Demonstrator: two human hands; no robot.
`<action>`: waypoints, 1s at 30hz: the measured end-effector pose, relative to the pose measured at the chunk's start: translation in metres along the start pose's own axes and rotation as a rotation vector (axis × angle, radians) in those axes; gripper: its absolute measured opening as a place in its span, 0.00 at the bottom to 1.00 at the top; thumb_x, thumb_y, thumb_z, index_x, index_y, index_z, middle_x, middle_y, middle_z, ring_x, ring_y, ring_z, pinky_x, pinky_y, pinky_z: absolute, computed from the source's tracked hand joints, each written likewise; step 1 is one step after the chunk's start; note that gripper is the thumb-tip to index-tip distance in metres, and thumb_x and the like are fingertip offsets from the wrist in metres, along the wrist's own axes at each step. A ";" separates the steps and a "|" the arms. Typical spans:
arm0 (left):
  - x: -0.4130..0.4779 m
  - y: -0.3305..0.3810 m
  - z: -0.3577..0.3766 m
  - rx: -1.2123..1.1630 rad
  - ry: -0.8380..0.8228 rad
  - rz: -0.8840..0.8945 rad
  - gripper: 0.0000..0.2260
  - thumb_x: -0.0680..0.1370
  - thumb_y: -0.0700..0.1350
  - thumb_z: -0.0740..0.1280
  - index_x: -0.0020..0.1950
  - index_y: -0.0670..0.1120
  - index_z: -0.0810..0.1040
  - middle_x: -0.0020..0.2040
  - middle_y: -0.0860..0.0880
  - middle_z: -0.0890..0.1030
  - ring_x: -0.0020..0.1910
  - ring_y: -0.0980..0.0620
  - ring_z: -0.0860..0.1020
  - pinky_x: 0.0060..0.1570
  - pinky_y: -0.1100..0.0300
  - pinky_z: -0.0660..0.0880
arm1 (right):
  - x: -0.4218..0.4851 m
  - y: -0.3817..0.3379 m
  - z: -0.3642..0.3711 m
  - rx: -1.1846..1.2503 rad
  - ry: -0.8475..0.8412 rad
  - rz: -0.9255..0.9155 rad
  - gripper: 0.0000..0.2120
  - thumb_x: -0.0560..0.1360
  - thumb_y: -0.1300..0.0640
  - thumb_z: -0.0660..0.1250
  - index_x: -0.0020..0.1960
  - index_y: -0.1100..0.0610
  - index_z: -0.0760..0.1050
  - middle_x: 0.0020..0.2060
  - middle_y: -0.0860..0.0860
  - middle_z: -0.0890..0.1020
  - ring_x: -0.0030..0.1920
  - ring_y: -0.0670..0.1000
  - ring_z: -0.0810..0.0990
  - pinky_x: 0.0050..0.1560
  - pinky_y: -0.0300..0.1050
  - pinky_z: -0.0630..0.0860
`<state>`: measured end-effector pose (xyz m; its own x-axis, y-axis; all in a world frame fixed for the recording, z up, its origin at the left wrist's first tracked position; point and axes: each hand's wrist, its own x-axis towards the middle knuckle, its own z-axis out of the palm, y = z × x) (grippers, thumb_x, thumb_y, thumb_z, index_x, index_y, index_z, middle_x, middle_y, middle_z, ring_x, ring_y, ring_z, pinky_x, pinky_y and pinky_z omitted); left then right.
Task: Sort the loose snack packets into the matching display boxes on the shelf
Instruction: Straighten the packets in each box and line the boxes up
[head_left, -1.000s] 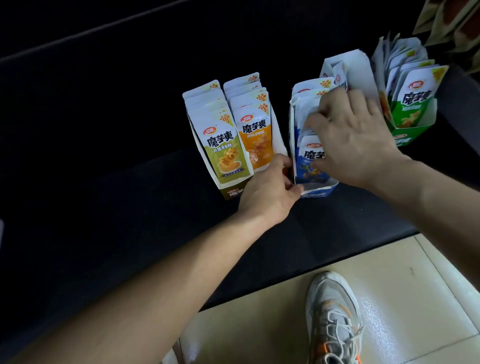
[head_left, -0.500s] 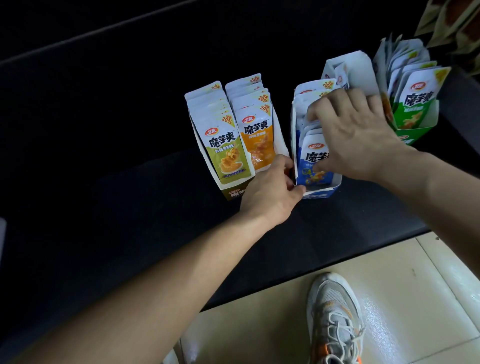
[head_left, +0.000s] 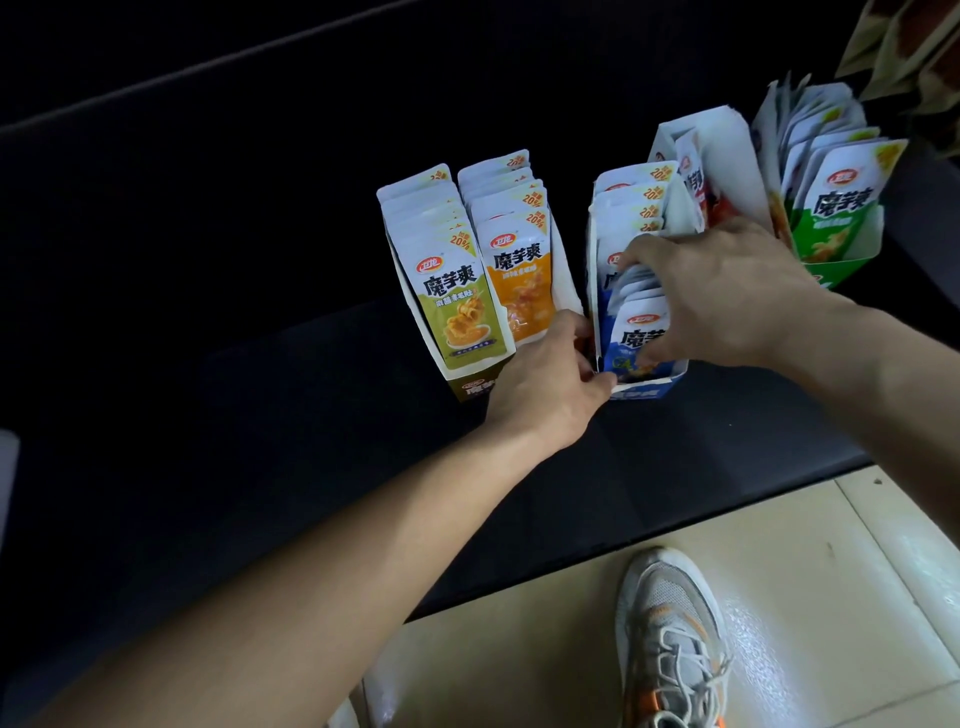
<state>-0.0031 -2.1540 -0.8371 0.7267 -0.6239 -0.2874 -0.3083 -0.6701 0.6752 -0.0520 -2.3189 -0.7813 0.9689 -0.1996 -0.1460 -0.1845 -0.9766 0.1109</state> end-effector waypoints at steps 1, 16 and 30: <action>0.000 0.000 0.000 -0.004 -0.002 0.000 0.20 0.78 0.52 0.72 0.66 0.53 0.68 0.50 0.55 0.81 0.46 0.52 0.80 0.46 0.51 0.80 | 0.001 0.000 -0.002 0.008 -0.009 -0.004 0.40 0.59 0.36 0.79 0.65 0.49 0.69 0.52 0.52 0.84 0.51 0.58 0.81 0.56 0.51 0.71; 0.022 0.007 -0.049 -0.034 0.191 0.153 0.01 0.78 0.47 0.69 0.49 0.53 0.80 0.39 0.62 0.79 0.44 0.63 0.79 0.46 0.63 0.76 | -0.012 -0.007 -0.005 0.040 0.028 -0.004 0.36 0.60 0.37 0.79 0.63 0.46 0.71 0.48 0.52 0.85 0.49 0.58 0.82 0.56 0.50 0.71; 0.099 0.049 -0.050 0.689 0.277 0.398 0.19 0.76 0.57 0.72 0.66 0.57 0.76 0.63 0.48 0.74 0.63 0.45 0.73 0.49 0.53 0.70 | -0.030 -0.009 0.013 0.127 0.121 0.013 0.33 0.64 0.40 0.79 0.62 0.50 0.69 0.50 0.50 0.83 0.50 0.57 0.82 0.47 0.50 0.76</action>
<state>0.0849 -2.2286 -0.7989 0.5808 -0.8048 0.1222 -0.8140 -0.5724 0.0991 -0.0819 -2.3053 -0.7911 0.9777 -0.2085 -0.0250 -0.2089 -0.9778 -0.0138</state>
